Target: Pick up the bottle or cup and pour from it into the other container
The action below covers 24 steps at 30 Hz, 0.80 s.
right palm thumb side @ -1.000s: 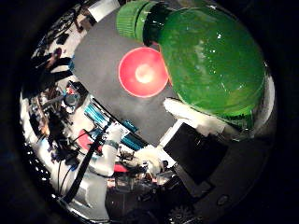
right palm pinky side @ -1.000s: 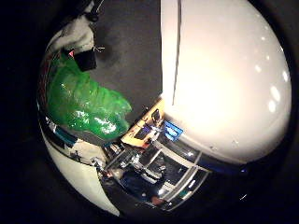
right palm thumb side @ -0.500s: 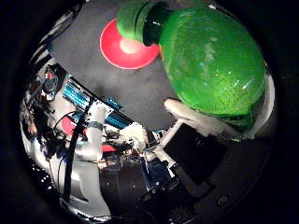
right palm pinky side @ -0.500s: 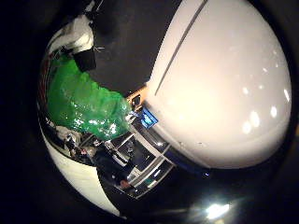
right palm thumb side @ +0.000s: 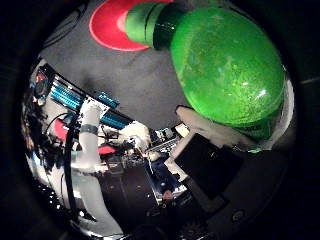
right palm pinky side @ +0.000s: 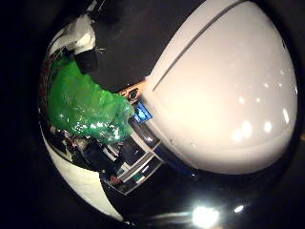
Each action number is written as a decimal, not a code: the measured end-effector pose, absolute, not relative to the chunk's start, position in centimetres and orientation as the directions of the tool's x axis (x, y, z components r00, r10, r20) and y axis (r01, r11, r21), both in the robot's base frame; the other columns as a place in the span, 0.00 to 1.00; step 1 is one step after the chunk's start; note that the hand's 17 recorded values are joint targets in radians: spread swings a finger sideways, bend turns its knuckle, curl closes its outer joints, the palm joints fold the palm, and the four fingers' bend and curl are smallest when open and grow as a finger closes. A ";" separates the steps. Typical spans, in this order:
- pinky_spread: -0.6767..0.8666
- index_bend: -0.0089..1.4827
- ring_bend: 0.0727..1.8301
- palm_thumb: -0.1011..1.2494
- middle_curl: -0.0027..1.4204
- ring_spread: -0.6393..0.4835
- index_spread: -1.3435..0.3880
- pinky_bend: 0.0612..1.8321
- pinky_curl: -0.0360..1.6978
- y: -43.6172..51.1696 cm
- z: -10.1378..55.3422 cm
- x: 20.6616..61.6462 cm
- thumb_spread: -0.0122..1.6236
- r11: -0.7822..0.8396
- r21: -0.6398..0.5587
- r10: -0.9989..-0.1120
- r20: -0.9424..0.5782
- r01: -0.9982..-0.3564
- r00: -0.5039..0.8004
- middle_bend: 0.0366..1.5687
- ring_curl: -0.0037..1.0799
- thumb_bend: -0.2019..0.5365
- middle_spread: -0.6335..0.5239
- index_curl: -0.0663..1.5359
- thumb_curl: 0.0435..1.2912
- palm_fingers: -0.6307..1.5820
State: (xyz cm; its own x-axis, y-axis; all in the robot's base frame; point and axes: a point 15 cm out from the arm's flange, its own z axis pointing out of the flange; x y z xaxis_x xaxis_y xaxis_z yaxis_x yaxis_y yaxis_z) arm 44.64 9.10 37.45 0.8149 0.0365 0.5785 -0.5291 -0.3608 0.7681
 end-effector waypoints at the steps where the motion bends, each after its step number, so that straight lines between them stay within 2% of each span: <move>1: 0.26 0.45 0.72 0.78 0.79 0.30 0.49 0.77 0.51 9.0 37.3 44.5 0.42 -0.357 0.768 0.039 0.581 -0.532 0.813 0.61 0.79 0.23 0.24 0.72 0.48 0.65; 14: 0.25 0.44 0.72 0.79 0.78 0.30 0.48 0.76 0.51 9.7 36.8 44.2 0.43 -0.363 0.761 0.050 0.593 -0.538 0.804 0.61 0.80 0.23 0.23 0.73 0.48 0.65; 22: 0.25 0.44 0.71 0.79 0.79 0.29 0.48 0.76 0.52 10.1 36.5 44.2 0.43 -0.390 0.748 0.026 0.592 -0.537 0.805 0.60 0.81 0.23 0.23 0.73 0.48 0.65; 24: 0.25 0.44 0.71 0.79 0.79 0.29 0.48 0.76 0.52 10.3 35.8 43.7 0.43 -0.409 0.744 -0.009 0.575 -0.528 0.818 0.60 0.81 0.23 0.23 0.73 0.48 0.65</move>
